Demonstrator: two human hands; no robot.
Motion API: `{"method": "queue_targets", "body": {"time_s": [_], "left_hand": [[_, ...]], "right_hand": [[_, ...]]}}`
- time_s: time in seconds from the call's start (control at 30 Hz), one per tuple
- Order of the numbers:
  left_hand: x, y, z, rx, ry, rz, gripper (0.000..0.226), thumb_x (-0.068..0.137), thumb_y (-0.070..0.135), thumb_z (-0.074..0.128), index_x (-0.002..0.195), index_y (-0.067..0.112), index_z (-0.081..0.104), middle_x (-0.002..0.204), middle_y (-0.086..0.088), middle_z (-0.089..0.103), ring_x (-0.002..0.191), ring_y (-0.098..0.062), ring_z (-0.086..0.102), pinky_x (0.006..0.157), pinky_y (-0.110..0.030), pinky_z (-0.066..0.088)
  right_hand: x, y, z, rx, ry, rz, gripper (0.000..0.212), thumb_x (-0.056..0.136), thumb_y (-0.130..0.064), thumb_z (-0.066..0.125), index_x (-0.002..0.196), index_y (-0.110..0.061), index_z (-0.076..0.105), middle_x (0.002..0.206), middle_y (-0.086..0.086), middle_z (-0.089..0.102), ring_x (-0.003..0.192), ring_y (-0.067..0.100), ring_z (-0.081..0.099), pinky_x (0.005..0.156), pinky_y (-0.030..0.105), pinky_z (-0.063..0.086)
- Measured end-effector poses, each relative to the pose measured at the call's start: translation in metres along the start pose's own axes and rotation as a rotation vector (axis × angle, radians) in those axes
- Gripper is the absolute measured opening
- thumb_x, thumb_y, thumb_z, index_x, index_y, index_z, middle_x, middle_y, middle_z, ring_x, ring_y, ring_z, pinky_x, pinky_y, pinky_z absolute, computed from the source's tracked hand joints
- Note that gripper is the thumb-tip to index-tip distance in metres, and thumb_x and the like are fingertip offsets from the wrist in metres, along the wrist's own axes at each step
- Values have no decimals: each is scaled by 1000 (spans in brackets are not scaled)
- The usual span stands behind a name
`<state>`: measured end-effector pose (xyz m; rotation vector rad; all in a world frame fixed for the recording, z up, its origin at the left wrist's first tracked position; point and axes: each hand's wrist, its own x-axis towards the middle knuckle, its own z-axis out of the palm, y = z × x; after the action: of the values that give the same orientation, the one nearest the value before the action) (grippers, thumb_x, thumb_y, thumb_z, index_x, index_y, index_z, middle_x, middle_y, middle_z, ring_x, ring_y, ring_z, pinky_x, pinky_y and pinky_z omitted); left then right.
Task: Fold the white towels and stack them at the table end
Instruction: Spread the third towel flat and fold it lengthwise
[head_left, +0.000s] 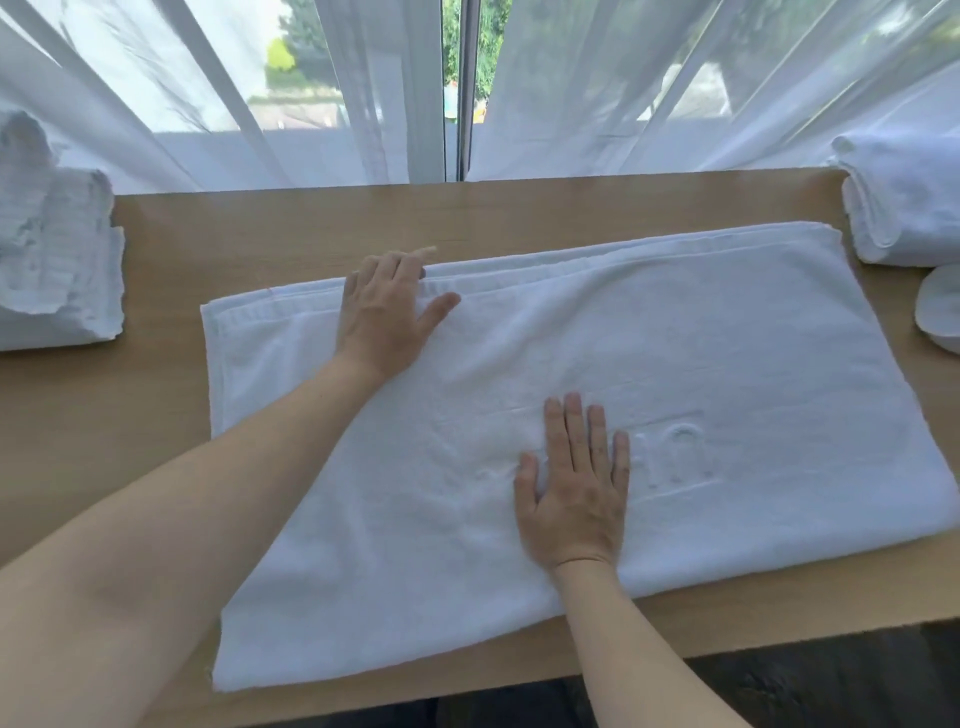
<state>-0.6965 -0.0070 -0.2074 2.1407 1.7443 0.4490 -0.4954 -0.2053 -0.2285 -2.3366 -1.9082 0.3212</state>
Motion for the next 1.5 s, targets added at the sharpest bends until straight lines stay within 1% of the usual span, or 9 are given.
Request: {"method": "queue_targets", "body": {"time_s": [0.3, 0.47, 0.57, 0.67, 0.8, 0.93, 1.17, 1.33, 1.5], "left_hand": [[33, 4, -12, -149, -18, 70, 18, 87, 26, 76, 90, 11, 67, 77, 6, 47, 80, -22, 48, 75, -36, 40], [29, 5, -1, -92, 49, -92, 20, 91, 36, 71, 95, 17, 69, 89, 5, 58, 98, -28, 53, 89, -35, 36], [14, 20, 2, -31, 130, -112, 22, 94, 34, 66, 111, 19, 67, 118, -2, 63, 123, -28, 50, 102, -35, 28], [-31, 49, 4, -24, 127, 38, 36, 100, 25, 53, 133, 12, 60, 147, -10, 53, 144, -30, 40, 114, -42, 24], [-142, 80, 31, 12, -122, 122, 58, 101, 32, 34, 156, 13, 34, 165, -5, 24, 154, -26, 16, 124, -46, 14], [-166, 41, 29, 215, -217, 78, 63, 103, 46, 27, 160, 21, 21, 167, 0, 15, 155, -25, 10, 125, -50, 11], [-87, -31, -10, 237, -144, -338, 60, 106, 43, 22, 161, 27, 4, 170, -1, -5, 155, -24, -10, 125, -42, -8], [-119, 53, 25, 171, -204, 122, 59, 103, 44, 27, 159, 28, 24, 168, -2, 13, 156, -26, 6, 125, -45, -3], [-61, 7, 17, 257, -200, -53, 59, 104, 49, 23, 160, 37, 9, 169, 7, 1, 156, -19, -3, 124, -42, -9]], "right_hand": [[-1, 0, 3, 1, 41, -12, 68, 99, -46, 30, 160, -21, 18, 168, 0, 13, 155, 20, 7, 123, 53, 12], [-1, 2, 6, -7, 48, -17, 70, 97, -48, 32, 160, -21, 18, 168, 0, 12, 155, 21, 8, 123, 53, 12], [1, 1, 5, -13, 44, -20, 70, 97, -48, 31, 160, -21, 19, 168, 0, 13, 155, 21, 8, 123, 53, 12], [0, 1, 4, -11, 41, -15, 68, 97, -46, 30, 160, -21, 21, 167, 0, 14, 155, 21, 9, 124, 52, 10], [1, 0, 2, 30, 54, -5, 62, 99, -39, 26, 158, -21, 24, 166, 0, 17, 154, 21, 12, 124, 52, 10], [-1, -1, 0, 45, 65, -3, 59, 101, -37, 28, 158, -22, 26, 166, -1, 19, 154, 20, 13, 124, 51, 10], [-2, -1, -3, 10, 32, -15, 62, 101, -43, 26, 160, -28, 16, 167, 1, 13, 155, 22, 8, 124, 52, 8], [-3, -2, -3, -1, 54, -26, 60, 99, -45, 27, 157, -30, 26, 166, 3, 18, 154, 26, 13, 123, 55, 10], [0, 1, 0, -16, 66, -43, 63, 97, -44, 29, 158, -31, 22, 167, 2, 16, 154, 25, 13, 123, 53, 9]]}}
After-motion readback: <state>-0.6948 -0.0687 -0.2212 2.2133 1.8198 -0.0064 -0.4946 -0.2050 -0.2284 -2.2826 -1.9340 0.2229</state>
